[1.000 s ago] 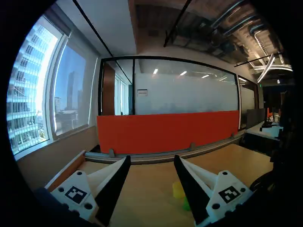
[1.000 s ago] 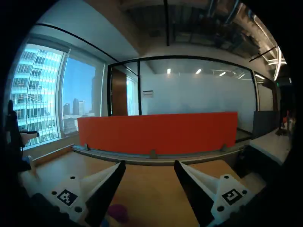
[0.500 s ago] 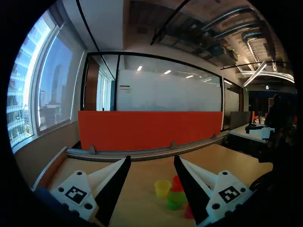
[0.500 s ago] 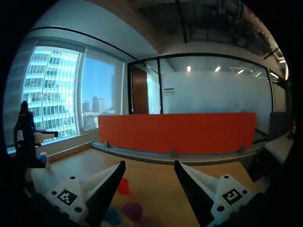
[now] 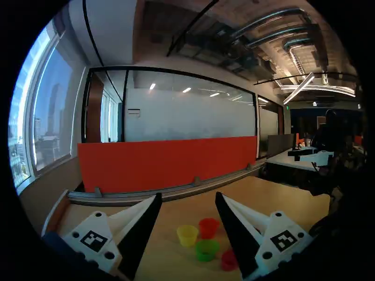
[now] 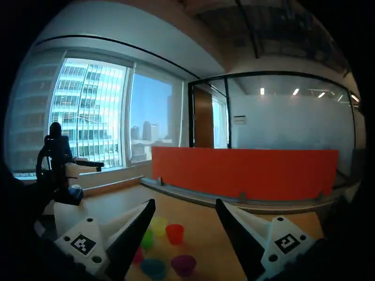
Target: Pour water
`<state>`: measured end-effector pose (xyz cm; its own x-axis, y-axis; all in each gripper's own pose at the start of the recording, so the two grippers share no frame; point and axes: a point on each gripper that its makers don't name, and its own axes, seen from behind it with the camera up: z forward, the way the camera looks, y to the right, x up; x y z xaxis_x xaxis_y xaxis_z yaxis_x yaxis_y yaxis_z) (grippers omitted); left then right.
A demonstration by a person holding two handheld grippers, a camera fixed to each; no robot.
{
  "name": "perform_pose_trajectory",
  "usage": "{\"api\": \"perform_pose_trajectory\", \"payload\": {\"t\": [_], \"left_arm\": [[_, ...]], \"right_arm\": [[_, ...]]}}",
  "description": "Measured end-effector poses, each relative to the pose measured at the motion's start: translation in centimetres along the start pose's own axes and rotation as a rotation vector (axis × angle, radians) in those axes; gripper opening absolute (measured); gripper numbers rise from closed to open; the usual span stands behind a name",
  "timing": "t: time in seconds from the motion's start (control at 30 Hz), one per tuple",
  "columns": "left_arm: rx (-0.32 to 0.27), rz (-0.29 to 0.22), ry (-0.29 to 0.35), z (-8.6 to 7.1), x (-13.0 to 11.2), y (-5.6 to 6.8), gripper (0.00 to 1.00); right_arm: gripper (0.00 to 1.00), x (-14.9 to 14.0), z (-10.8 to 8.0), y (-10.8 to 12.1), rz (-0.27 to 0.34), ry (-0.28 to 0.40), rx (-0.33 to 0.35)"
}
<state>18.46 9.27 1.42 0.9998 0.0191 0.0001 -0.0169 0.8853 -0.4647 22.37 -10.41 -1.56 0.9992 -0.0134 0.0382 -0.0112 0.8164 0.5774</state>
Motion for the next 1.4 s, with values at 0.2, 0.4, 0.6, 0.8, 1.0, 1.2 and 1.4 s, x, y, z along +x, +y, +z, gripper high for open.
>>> {"api": "perform_pose_trajectory", "payload": {"t": [0.2, 0.4, 0.6, 0.8, 1.0, 1.2, 1.4], "left_arm": [[-0.042, 0.0, -0.029, 0.6, -1.0, 0.8, 0.84], [-0.084, 0.007, -0.057, 0.9, -1.9, 1.5, 0.84], [-0.12, 0.031, -0.084, 1.1, -2.7, 2.2, 0.84], [-0.142, 0.041, -0.109, 1.3, -3.4, 2.4, 0.84], [-0.164, 0.045, -0.129, 1.4, -4.1, 2.6, 0.84], [-0.184, 0.056, -0.146, 1.5, -4.7, 2.8, 0.84], [-0.199, 0.063, -0.165, 1.9, -5.8, 2.9, 0.84]], "right_arm": [[0.99, -0.7, 0.0, -1.3, -0.005, -0.027, 0.051], [0.99, -2.2, 0.0, -2.3, -0.02, -0.084, 0.105], [0.99, -3.1, -0.2, -3.4, -0.027, -0.125, 0.167], [0.99, -3.6, -0.2, -3.4, -0.045, -0.148, 0.186], [0.99, -4.2, -0.3, -3.9, -0.051, -0.173, 0.208], [1.0, -5.1, -0.6, -4.3, -0.063, -0.202, 0.23], [1.0, -7.0, -0.8, -4.8, -0.076, -0.241, 0.252]]}}
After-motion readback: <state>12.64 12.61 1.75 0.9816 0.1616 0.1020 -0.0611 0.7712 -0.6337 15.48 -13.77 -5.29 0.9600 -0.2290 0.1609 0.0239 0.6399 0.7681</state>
